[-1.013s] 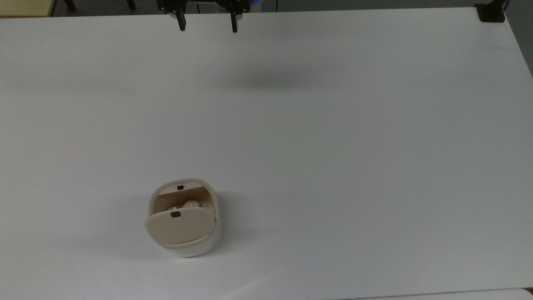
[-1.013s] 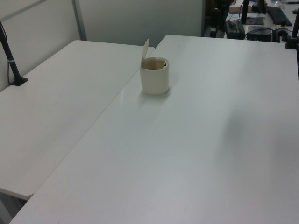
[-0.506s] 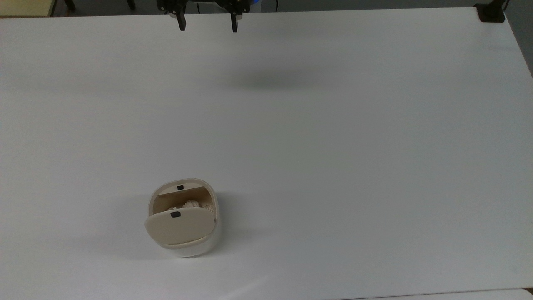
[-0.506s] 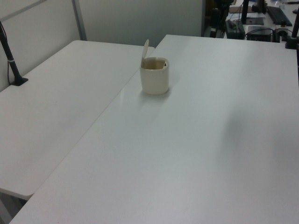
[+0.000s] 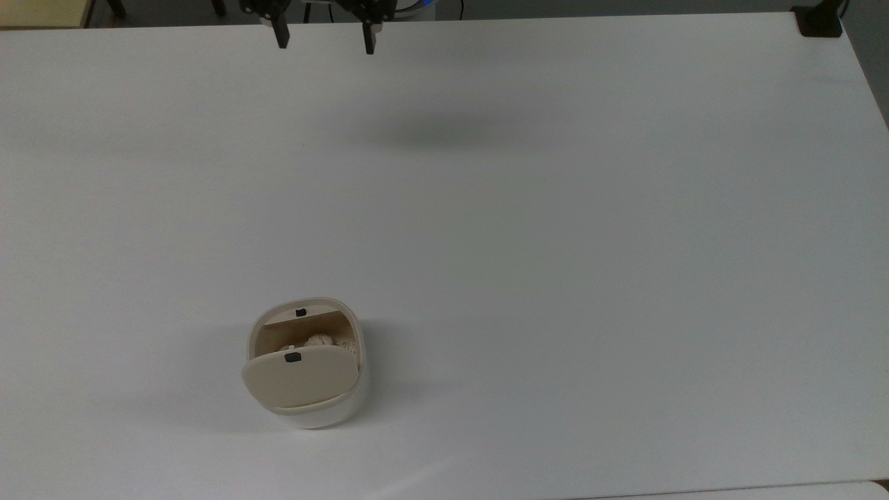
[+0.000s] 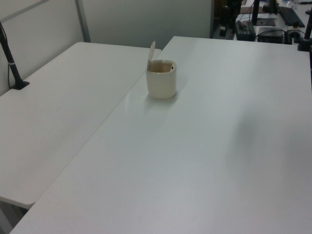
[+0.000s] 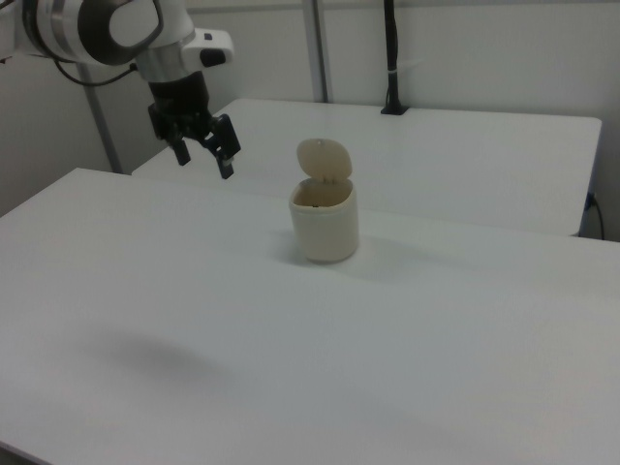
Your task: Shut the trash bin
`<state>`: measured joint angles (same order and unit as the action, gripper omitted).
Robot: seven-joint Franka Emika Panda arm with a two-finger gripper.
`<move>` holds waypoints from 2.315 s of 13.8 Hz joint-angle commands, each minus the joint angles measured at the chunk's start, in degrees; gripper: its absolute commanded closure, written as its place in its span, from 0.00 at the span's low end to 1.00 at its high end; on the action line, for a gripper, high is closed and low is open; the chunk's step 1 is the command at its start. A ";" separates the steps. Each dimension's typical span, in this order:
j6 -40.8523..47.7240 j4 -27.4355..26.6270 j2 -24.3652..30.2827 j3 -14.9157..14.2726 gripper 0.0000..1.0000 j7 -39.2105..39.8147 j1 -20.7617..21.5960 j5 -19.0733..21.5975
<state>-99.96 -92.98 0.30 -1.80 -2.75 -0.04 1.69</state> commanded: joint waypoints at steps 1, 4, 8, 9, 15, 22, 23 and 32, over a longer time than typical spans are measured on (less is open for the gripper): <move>-3.65 2.89 -1.96 -0.31 0.00 -1.29 -0.84 0.60; -9.79 6.31 -5.82 -0.31 0.06 -11.37 -1.10 0.25; -24.80 9.65 -11.18 -0.40 0.55 -35.77 -1.19 0.16; -27.54 10.01 -12.24 -0.49 0.66 -39.75 -1.19 0.16; -45.83 10.45 -18.75 -1.80 1.00 -60.86 -1.02 0.60; -58.93 15.36 -28.40 -1.98 1.00 -69.68 0.30 0.60; -62.16 16.16 -30.51 -1.89 1.00 -69.94 0.39 0.69; -67.03 16.69 -35.19 -1.89 1.00 -72.40 0.83 0.07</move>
<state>-166.06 -77.56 -33.43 -3.11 -74.45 -0.15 1.69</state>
